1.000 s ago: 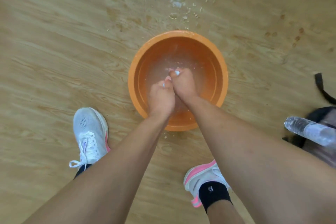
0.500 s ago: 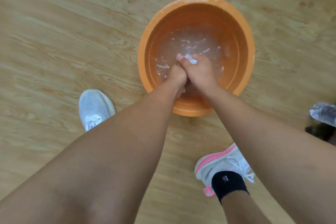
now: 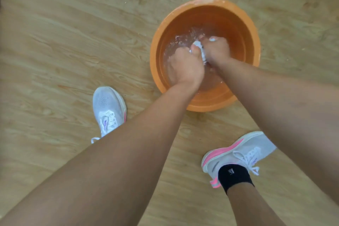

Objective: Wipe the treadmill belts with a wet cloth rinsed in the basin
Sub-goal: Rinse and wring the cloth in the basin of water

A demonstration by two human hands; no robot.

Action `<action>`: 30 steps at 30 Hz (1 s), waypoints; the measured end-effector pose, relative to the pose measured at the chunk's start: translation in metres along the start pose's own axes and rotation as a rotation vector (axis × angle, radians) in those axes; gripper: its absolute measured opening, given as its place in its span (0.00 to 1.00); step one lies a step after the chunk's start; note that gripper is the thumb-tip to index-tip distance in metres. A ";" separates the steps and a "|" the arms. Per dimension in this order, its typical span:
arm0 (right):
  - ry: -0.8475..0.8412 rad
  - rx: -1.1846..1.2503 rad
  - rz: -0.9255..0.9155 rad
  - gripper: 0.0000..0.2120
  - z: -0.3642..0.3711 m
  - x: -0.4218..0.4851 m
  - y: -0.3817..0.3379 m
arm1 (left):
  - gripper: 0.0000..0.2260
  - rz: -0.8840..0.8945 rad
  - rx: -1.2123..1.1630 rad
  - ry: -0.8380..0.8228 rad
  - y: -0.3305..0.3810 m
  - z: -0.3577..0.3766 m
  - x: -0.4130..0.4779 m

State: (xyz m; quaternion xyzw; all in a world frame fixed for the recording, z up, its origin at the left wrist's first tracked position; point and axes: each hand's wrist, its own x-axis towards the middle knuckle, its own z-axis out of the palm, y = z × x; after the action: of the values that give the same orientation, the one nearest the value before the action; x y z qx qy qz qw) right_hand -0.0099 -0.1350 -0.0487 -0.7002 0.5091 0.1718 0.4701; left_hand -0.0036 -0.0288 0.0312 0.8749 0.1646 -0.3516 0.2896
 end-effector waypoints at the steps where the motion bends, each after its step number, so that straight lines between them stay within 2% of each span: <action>1: 0.029 -0.046 -0.029 0.19 -0.007 0.007 0.006 | 0.16 0.011 0.033 0.034 -0.001 -0.001 0.003; 5: 0.007 -0.482 -0.179 0.22 -0.018 0.013 0.036 | 0.13 0.088 0.138 0.121 -0.022 0.012 0.025; 7: 0.021 -0.566 -0.206 0.21 -0.011 0.011 0.049 | 0.16 0.140 0.188 0.111 -0.039 0.026 0.035; 9: 0.113 -0.454 -0.175 0.21 0.000 0.008 0.055 | 0.17 0.156 0.169 0.027 -0.046 0.040 0.045; 11: 0.157 -0.189 -0.101 0.20 0.011 -0.001 0.049 | 0.16 0.093 0.119 -0.115 -0.044 0.052 0.049; 13: 0.047 -0.067 -0.084 0.23 0.020 -0.005 0.040 | 0.13 0.024 0.031 -0.238 -0.039 0.062 0.051; 15: -0.096 -0.182 -0.150 0.20 0.025 -0.008 0.028 | 0.13 -0.067 -0.161 -0.339 -0.038 0.064 0.048; 17: -0.148 -0.300 -0.142 0.17 0.018 -0.003 0.015 | 0.15 -0.133 -0.281 -0.417 -0.034 0.058 0.037; 20: -0.153 -0.117 -0.089 0.19 0.000 0.007 0.003 | 0.15 -0.144 -0.393 -0.345 -0.020 0.052 0.018; 23: -0.152 0.011 -0.043 0.21 0.000 0.005 -0.008 | 0.20 0.026 -0.316 -0.146 -0.013 0.041 0.001; 26: -0.176 -0.078 -0.081 0.22 0.003 0.010 -0.003 | 0.20 0.133 -0.260 -0.055 -0.018 0.030 -0.011; 28: -0.160 -0.239 -0.153 0.18 -0.001 0.010 0.002 | 0.20 0.203 -0.195 0.009 -0.021 0.027 -0.010; 30: -0.148 -0.328 -0.195 0.16 -0.005 0.011 0.008 | 0.19 0.190 -0.144 0.042 -0.024 0.026 -0.003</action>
State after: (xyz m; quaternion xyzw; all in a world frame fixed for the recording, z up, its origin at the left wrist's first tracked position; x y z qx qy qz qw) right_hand -0.0133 -0.1456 -0.0576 -0.7988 0.3683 0.2571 0.4002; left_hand -0.0312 -0.0262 0.0091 0.8707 0.1118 -0.2913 0.3801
